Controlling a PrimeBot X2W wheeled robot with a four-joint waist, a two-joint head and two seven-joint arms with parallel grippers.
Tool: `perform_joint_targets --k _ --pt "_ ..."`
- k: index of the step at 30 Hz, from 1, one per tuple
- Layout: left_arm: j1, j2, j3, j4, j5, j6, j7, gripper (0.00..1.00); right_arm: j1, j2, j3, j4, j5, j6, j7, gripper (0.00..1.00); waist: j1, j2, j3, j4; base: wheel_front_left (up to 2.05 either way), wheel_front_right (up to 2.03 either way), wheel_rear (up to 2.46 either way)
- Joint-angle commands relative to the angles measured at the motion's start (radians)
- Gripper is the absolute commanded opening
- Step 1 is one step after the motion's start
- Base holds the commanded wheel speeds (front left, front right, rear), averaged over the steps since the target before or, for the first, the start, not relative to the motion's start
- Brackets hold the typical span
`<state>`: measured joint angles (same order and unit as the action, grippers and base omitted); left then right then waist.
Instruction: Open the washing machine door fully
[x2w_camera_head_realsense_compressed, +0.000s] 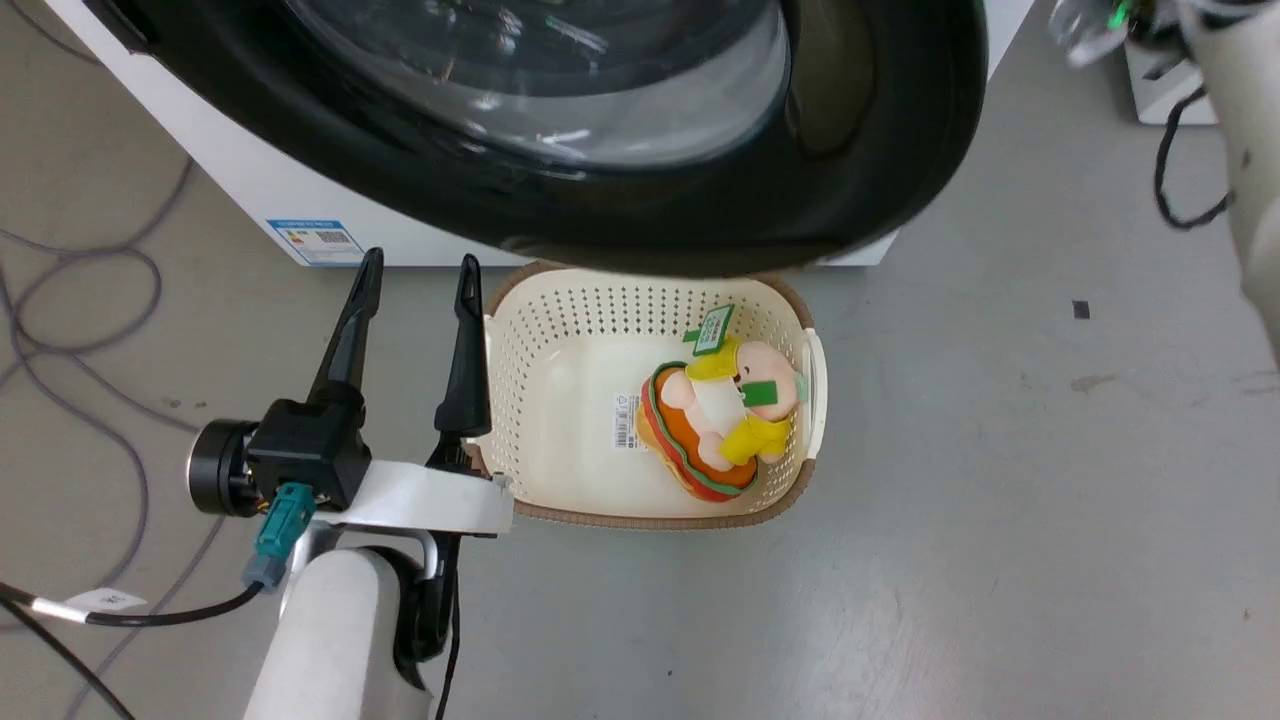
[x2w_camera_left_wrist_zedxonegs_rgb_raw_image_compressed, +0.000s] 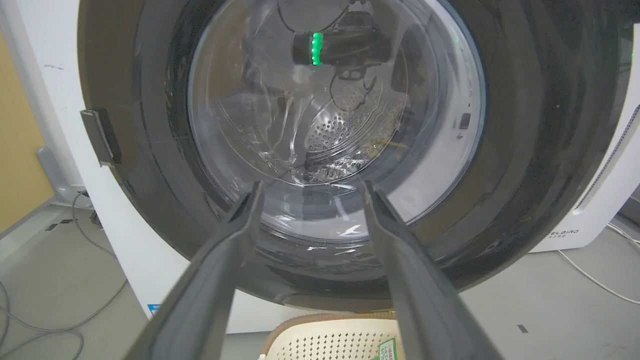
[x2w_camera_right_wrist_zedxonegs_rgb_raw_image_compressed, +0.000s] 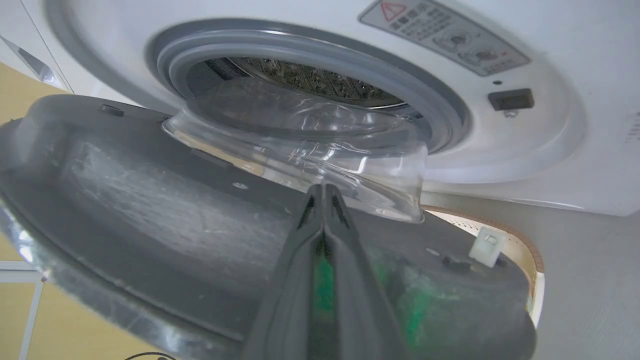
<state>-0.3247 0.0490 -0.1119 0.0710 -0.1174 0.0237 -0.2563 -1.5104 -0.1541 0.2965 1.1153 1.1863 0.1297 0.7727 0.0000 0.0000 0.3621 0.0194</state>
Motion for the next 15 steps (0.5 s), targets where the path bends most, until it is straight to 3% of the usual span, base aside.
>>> perform_joint_targets --k 1,15 --pt "0.017 0.001 0.002 0.002 -0.004 0.005 -0.006 1.00 0.023 0.006 0.001 -0.006 0.009 0.001 0.006 0.00 0.0000 0.0000 -0.005 0.001 0.00 0.00 0.00" --pt "0.107 0.001 0.012 0.029 -0.008 0.012 -0.006 1.00 0.248 0.022 -0.005 -0.145 0.077 0.001 0.120 0.00 0.0000 0.0000 -0.113 0.001 0.00 0.00 0.00"
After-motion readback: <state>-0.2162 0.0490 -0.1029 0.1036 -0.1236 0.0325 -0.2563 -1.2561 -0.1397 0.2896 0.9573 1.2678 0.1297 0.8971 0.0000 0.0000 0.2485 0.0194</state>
